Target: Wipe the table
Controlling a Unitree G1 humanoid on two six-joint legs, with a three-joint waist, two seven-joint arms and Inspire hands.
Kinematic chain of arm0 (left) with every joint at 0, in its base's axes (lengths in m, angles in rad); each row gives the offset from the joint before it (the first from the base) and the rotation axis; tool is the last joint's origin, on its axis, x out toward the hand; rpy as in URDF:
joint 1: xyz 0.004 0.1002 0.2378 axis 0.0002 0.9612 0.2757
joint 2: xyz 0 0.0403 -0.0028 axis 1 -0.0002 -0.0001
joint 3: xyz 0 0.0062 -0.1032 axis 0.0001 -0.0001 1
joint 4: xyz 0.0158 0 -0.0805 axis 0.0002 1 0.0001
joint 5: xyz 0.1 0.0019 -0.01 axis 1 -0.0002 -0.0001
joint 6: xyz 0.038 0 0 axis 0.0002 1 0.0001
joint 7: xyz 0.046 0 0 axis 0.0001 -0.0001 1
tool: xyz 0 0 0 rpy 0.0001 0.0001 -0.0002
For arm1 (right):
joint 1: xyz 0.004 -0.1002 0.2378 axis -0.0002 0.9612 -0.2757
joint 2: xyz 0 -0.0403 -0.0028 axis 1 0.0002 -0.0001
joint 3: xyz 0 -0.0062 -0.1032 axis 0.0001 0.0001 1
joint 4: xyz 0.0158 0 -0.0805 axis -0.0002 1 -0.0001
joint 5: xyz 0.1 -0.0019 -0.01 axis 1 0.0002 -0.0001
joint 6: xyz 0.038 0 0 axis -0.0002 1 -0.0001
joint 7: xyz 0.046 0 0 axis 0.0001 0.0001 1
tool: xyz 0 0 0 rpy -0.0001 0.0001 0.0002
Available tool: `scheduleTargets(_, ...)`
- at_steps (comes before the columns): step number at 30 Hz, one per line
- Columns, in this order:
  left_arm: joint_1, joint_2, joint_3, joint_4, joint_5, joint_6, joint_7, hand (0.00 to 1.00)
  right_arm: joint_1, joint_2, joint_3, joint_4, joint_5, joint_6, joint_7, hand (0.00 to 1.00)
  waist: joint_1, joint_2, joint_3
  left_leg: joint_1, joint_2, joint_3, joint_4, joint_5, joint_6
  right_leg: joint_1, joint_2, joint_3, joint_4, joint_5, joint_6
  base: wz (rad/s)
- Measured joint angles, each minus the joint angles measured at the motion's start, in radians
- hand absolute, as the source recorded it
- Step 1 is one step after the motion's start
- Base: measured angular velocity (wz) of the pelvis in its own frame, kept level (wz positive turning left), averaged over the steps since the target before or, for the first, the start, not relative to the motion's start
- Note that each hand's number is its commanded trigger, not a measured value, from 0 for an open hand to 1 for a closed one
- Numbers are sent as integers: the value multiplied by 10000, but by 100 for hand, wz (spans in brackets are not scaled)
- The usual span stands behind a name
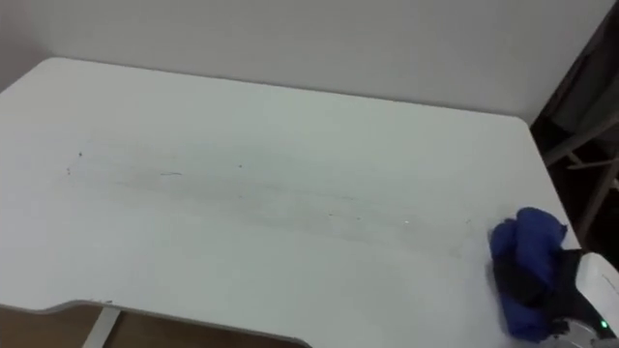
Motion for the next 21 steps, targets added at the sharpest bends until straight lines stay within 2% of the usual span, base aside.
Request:
scheduleTargets(2,-83,-93,-5,168,-36,143,14,0,-215,66,458,-623,-6,568,349,100,189,79,34,-28,3,32,-39,4,8,-164,32,202,-3,90,-22,-27)
scheduleTargets(4,-96,-77,-198,182,-222,245,54,0,-375,143,1112,-1202,-160,778,637,100,340,130,62,-29,10,80,-88,5,9,-279,54,325,4,125,-42,-21)
scheduleTargets(8,-200,-76,-392,320,-404,325,-67,0,-695,213,2588,-2376,-1050,811,1350,100,689,224,151,16,-3,86,-246,11,16,-424,69,414,-20,123,-46,-8)
scheduleTargets(11,-156,-79,-379,315,-376,327,-107,0,-745,506,2969,-2982,-1820,755,1530,100,831,226,215,-6,-12,63,-292,17,24,-472,70,401,-36,121,-47,0)
scheduleTargets(13,-166,-80,-354,315,-375,326,-122,0,-751,553,3024,-3177,-2082,691,1565,100,901,186,241,-24,-12,63,-350,17,25,-521,70,376,-35,121,-46,0)
scheduleTargets(15,-160,-79,-355,316,-379,326,-141,0,-751,566,3088,-3331,-2109,686,1650,75,933,153,275,-42,-12,59,-355,17,25,-529,69,305,-34,121,-46,0)
scheduleTargets(16,-176,-77,-355,315,-380,326,-141,0,-752,566,3145,-3360,-2103,668,1644,69,912,125,290,-51,-11,39,-358,17,25,-530,69,260,-36,121,-46,0)
scheduleTargets(17,-228,-76,-360,315,-376,326,-146,0,-752,565,3161,-3353,-2104,611,1648,57,874,93,296,-53,-11,35,-358,17,26,-529,69,237,-49,121,-46,0)
scheduleTargets(18,-266,-76,-366,315,-376,326,-158,0,-751,565,3169,-3345,-2106,594,1651,51,869,83,296,-54,-11,35,-359,17,25,-527,69,230,-51,121,-46,0)
scheduleTargets(19,-370,-78,-373,320,-355,326,-186,0,-751,566,3174,-3336,-2108,594,1647,28,871,76,299,-53,-11,36,-360,17,25,-524,69,228,-51,121,-46,0)
scheduleTargets(20,-475,-78,-373,334,-299,317,-212,0,-752,567,3168,-3330,-2122,594,1644,15,878,75,299,-54,-11,39,-365,16,26,-523,69,226,-57,121,-46,0)
scheduleTargets(21,-503,-78,-370,333,-299,304,-226,0,-751,569,3169,-3324,-2129,594,1643,11,879,76,299,-53,-11,42,-365,16,26,-521,69,226,-60,121,-46,0)
